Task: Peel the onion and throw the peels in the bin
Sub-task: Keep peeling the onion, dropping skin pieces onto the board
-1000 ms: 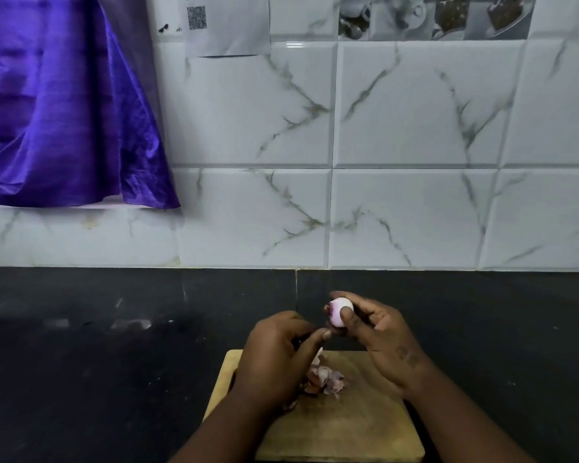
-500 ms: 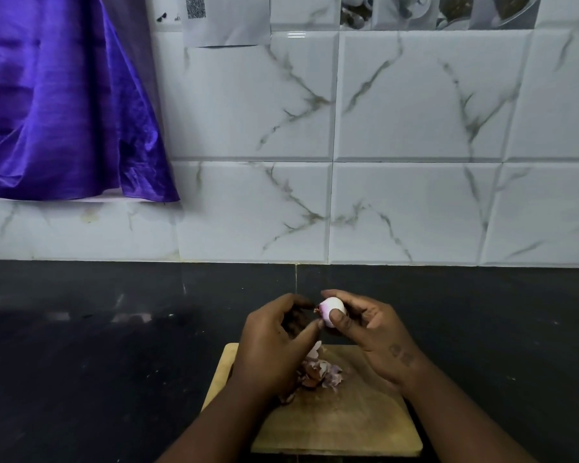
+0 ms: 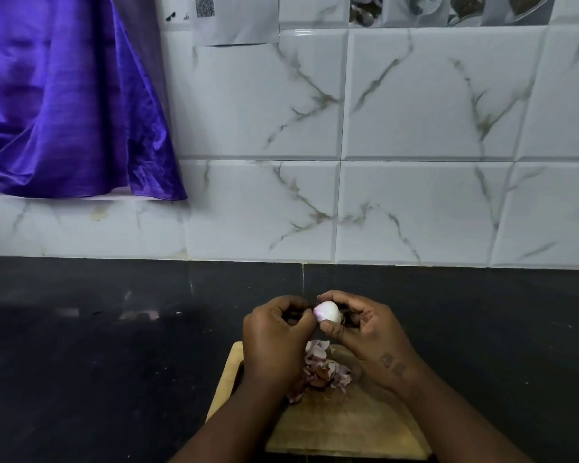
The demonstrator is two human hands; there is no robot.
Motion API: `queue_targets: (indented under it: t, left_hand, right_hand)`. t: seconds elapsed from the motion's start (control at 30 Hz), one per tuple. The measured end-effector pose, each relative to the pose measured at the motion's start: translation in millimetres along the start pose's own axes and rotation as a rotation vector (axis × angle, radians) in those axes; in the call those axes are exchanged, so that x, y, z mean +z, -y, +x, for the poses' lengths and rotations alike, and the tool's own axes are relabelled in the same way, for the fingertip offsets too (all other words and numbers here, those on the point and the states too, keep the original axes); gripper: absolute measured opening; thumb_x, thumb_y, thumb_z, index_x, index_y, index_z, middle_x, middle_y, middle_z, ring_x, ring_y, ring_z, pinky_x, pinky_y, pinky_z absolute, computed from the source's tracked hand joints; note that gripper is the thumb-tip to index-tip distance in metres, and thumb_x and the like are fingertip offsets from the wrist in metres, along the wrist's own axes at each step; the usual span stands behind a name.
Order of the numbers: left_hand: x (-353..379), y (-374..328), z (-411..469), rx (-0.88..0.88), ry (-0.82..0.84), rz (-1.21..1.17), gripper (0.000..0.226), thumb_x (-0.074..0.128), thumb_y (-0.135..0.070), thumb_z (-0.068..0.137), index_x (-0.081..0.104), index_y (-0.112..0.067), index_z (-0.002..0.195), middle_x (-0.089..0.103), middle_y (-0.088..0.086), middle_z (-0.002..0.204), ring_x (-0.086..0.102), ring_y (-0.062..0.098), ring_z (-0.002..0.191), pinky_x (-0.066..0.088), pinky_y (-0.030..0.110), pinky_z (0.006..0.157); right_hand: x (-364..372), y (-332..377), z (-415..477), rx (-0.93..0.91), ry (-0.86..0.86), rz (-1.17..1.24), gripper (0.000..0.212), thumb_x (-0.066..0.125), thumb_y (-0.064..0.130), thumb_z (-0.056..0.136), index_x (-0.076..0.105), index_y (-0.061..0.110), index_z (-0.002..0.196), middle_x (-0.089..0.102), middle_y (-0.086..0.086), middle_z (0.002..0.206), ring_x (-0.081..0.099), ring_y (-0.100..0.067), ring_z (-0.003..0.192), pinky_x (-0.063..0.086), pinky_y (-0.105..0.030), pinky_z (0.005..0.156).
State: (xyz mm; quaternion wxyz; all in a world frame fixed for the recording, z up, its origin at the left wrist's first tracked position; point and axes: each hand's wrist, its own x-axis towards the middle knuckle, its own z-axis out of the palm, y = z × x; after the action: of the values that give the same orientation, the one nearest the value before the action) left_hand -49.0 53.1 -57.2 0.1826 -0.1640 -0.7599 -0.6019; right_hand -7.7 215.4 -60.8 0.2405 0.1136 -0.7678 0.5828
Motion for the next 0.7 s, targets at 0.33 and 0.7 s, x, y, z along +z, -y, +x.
queue_targets:
  t: [0.33,0.7]
  left_hand:
    - [-2.3,1.9,0.8,-0.042,0.027,-0.152,0.015,0.079,-0.009,0.090,0.082,-0.024,0.086,0.079,-0.004,0.074,0.075,0.010,0.070,0.063,0.028,0.066]
    - [1.2,-2.0,-4.0,0.023,0.076,-0.117,0.025,0.077,-0.007,0.091,0.080,-0.032,0.084,0.078,-0.008,0.075,0.073,0.006,0.069,0.058,0.020,0.062]
  right_hand:
    - [-3.1,2.3,1.7,-0.037,0.004,0.002,0.033,0.079,0.013,0.085,0.075,0.018,0.118,0.078,0.008,0.114,0.072,-0.008,0.108,0.057,-0.020,0.086]
    - [-0.3,-1.7,2.4,-0.022,-0.088,0.000,0.033,0.078,0.021,0.085,0.074,0.023,0.118,0.078,0.006,0.114,0.072,-0.008,0.110,0.059,-0.030,0.094]
